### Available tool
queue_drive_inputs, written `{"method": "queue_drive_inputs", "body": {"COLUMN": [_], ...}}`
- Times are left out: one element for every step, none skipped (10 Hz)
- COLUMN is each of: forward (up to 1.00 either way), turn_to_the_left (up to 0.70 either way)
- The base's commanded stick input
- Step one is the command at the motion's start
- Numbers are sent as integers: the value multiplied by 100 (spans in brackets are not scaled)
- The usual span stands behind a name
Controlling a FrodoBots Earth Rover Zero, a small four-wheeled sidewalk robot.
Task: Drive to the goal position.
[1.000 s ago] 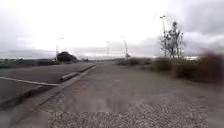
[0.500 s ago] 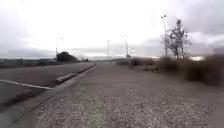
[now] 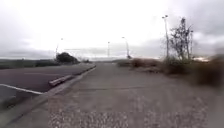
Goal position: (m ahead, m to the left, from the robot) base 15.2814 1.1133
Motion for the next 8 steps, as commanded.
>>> {"method": "queue_drive_inputs", "body": {"forward": [100, 100, 100, 100, 100, 100, 100, 100], "turn_to_the_left": [0, 0, 0, 0, 0, 0, 0, 0]}}
